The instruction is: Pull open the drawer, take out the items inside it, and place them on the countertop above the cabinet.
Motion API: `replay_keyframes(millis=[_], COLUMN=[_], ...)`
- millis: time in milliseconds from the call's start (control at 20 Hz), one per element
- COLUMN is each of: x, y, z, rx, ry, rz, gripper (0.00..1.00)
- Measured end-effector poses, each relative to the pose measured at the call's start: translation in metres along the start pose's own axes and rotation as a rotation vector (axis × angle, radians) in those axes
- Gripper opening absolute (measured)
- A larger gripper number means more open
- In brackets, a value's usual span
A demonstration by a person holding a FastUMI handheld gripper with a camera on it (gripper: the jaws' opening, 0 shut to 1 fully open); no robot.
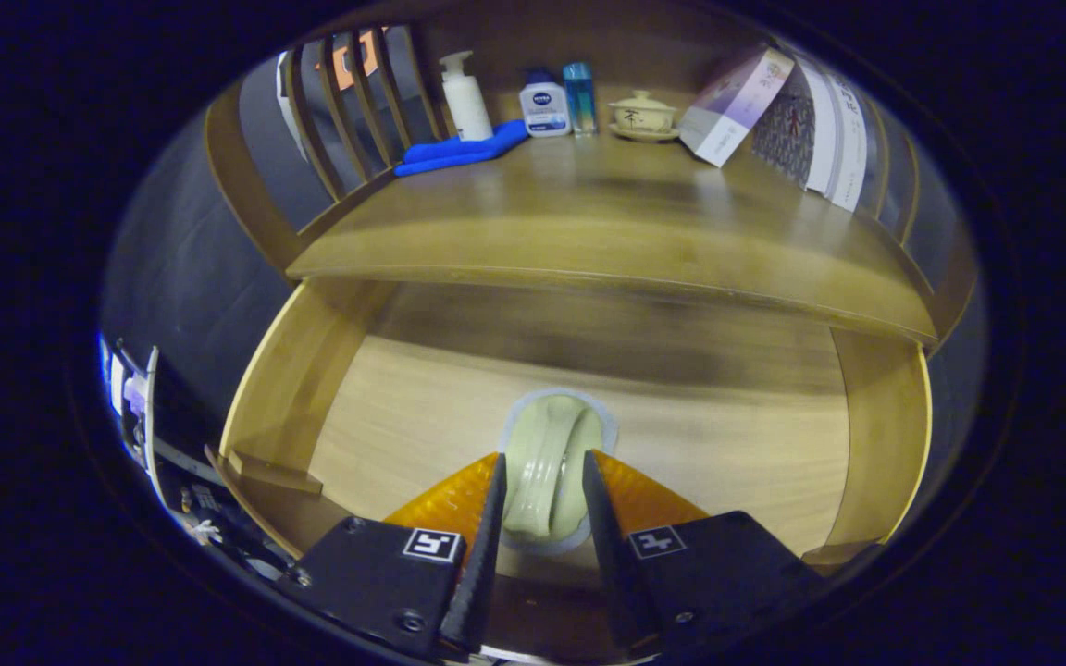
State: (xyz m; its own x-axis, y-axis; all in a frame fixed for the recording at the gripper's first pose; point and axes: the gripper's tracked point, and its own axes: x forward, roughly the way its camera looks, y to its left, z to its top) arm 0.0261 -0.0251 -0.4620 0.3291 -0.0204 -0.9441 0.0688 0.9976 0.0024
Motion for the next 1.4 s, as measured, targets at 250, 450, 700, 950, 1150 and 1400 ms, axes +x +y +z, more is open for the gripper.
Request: replay_keyframes(millis=[250, 450, 700, 950, 1150, 1400], x=[0.013, 0.016, 0.01, -0.019, -0.048, -0.081], y=[0.0, 0.0, -0.006, -0.007, -0.009, -0.019], z=[-0.005, -0.007, -0.004, 0.01, 0.024, 0.056], rx=[0.003, -0.009, 0.036, 0.027, 0.027, 0.009], ry=[0.033, 0.011, -0.002, -0.059, -0.105, -0.185], rz=[-0.013, -0.02, -0.032, -0.031, -0.035, -0.052], gripper=[0.42, 0.34, 0.21, 0.2, 0.2, 0.2])
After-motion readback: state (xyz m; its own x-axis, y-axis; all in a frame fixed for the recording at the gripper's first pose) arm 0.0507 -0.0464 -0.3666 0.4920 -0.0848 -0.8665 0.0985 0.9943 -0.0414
